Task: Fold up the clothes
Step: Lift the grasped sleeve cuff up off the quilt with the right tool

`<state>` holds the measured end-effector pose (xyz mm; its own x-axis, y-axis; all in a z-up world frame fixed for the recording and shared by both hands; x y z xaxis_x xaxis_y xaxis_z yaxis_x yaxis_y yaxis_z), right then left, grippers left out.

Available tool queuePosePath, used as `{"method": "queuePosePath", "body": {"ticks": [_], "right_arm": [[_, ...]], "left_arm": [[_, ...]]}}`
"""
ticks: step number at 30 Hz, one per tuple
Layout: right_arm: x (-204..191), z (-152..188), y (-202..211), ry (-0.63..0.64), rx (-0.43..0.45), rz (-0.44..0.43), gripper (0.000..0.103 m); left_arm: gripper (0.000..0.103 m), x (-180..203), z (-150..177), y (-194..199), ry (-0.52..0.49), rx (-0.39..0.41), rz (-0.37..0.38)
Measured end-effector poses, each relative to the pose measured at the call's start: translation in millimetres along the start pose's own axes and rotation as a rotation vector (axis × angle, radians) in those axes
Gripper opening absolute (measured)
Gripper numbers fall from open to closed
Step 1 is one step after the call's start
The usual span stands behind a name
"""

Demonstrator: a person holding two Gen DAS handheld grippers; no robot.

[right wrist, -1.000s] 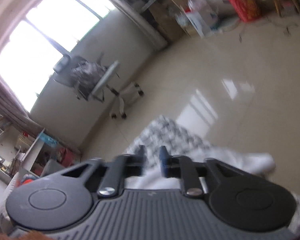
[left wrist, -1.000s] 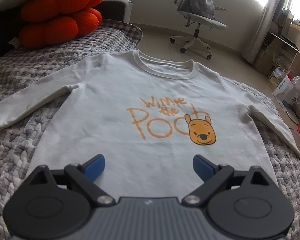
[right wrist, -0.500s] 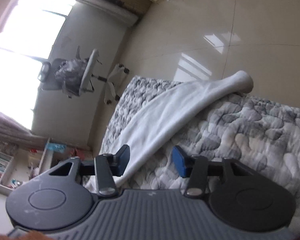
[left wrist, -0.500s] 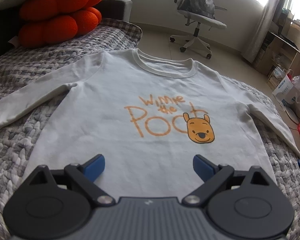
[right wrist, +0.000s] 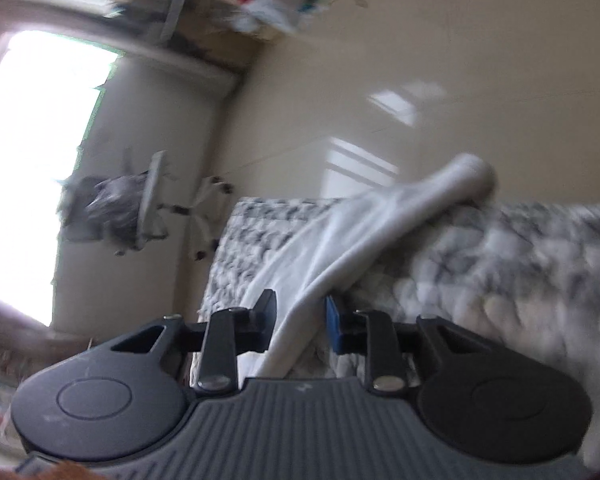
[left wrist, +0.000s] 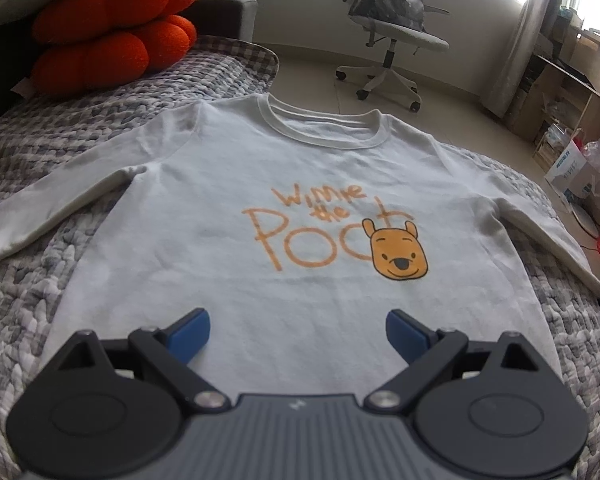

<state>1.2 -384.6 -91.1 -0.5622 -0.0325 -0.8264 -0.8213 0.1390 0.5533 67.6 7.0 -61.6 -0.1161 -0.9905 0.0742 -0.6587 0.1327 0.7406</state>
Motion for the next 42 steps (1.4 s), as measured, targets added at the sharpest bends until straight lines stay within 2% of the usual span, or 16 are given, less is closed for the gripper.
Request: {"method": "queuePosePath", "body": {"ticks": [4, 10, 15, 16, 17, 20, 26, 31, 36, 42], "right_arm": [[-8.0, 0.2, 8.2, -0.013, 0.029, 0.082, 0.042], [-13.2, 4.0, 1.3, 0.058, 0.101, 0.140, 0.042], [-13.2, 9.5, -17.8, 0.141, 0.177, 0.189, 0.031], [-12.8, 10.4, -20.8, 0.158, 0.187, 0.195, 0.027], [-11.5, 11.5, -22.2, 0.178, 0.201, 0.207, 0.017], [-5.7, 15.8, -23.3, 0.201, 0.223, 0.201, 0.008], [-20.0, 26.9, -12.1, 0.300, 0.286, 0.142, 0.007], [-46.6, 40.3, 1.7, 0.411, 0.341, 0.028, 0.007], [-71.6, 53.2, 7.7, 0.498, 0.338, -0.087, 0.007], [-100.6, 64.2, 12.8, 0.543, 0.305, -0.212, 0.007]], "left_arm": [[0.096, -0.4, -1.0, 0.1, 0.007, -0.001, 0.006], [0.096, -0.4, -0.7, 1.0, 0.009, -0.003, 0.017], [0.096, -1.8, -1.2, 2.2, 0.020, 0.000, 0.018], [0.096, -1.9, -1.3, 2.4, 0.022, 0.001, 0.017], [0.096, -1.9, -1.3, 2.5, 0.023, 0.002, 0.016], [0.096, -2.0, -1.1, 2.5, 0.023, 0.004, 0.013], [0.096, -2.2, -1.0, 2.4, 0.022, 0.005, 0.011], [0.096, -2.1, -1.0, 2.4, 0.022, 0.004, 0.011], [0.096, -2.5, -1.4, 2.2, 0.024, 0.003, 0.014], [0.095, -3.2, -3.3, 3.7, 0.020, 0.012, 0.034]]}}
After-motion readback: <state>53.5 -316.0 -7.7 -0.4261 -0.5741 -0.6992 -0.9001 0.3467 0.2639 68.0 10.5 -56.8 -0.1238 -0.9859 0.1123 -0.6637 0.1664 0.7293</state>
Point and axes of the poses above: each gripper's, at about its wrist camera, not at the fingertips, and y roughly against the way its jaws point, x to its right, z to its underside, the point moved 1 cm from there along -y, roughly the way its jaws point, and after that the axes turned 4 degrees about -y, right-handed, at the moved point
